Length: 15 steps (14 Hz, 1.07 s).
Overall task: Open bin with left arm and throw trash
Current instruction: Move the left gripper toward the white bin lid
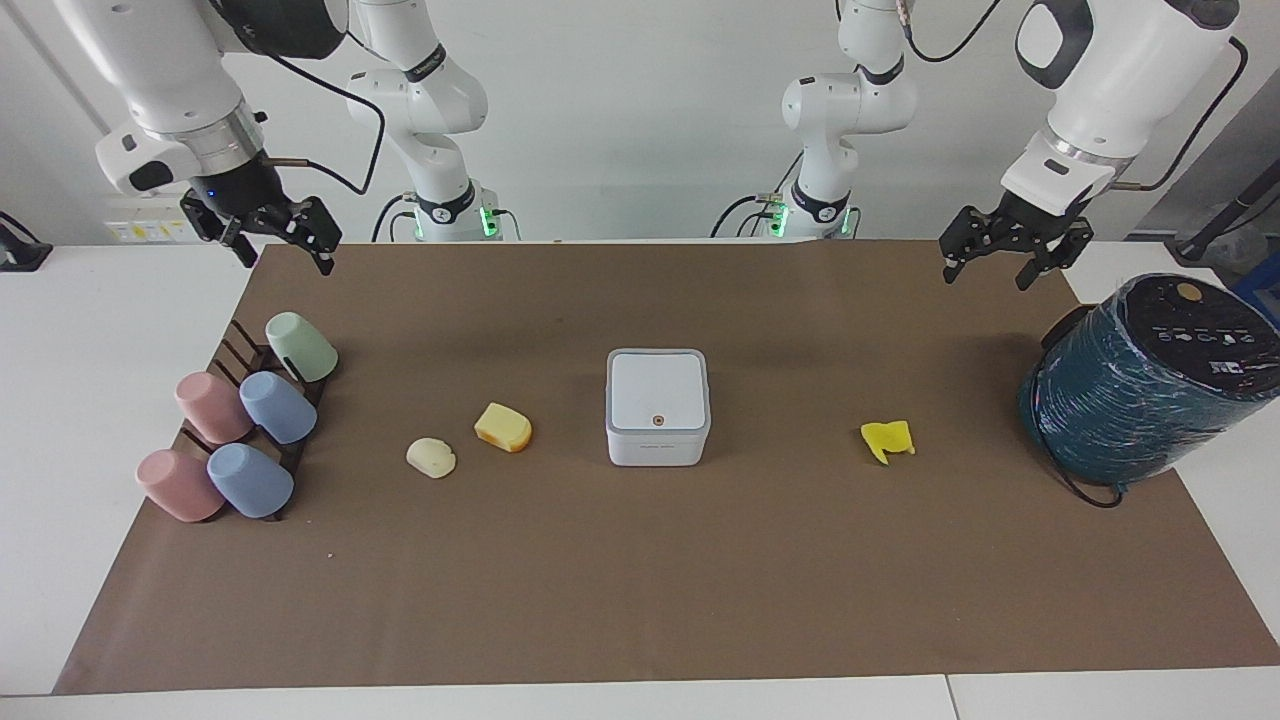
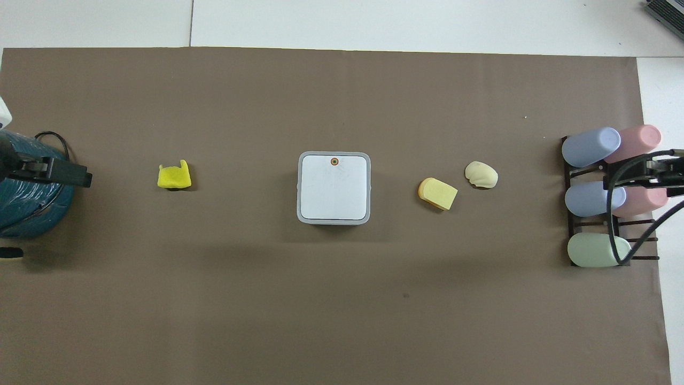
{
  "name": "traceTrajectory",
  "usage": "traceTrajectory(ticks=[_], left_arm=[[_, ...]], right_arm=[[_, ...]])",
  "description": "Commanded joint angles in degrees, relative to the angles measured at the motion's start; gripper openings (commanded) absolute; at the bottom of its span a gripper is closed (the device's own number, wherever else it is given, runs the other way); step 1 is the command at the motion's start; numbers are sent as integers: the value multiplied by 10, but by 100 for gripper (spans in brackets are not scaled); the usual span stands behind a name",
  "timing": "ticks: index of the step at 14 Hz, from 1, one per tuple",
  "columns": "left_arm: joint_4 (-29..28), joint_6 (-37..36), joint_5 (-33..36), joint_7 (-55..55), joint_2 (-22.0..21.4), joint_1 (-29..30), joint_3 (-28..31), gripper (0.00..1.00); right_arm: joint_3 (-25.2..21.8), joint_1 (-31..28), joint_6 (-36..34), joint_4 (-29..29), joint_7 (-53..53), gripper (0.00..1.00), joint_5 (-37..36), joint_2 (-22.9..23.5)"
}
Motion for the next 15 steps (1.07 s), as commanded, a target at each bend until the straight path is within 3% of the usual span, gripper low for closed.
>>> traceTrajectory(ticks=[1, 5, 8, 12, 15], left_arm=[[-9, 7, -8, 5, -11, 3, 2, 100], [-10, 53, -2, 5, -5, -9, -1, 100], [-11, 75, 1, -2, 2, -51, -1, 100], [-9, 121, 12, -83, 38, -114, -1, 100], [-5, 146, 21, -129, 72, -153, -1, 92]], right_arm=[[2, -4, -2, 5, -6, 100, 1, 2], [2, -7, -7, 5, -7, 100, 1, 1], [2, -4, -7, 5, -10, 100, 2, 1], [2, -3, -7, 5, -10, 100, 3, 1], [3, -3, -7, 5, -10, 100, 3, 1]])
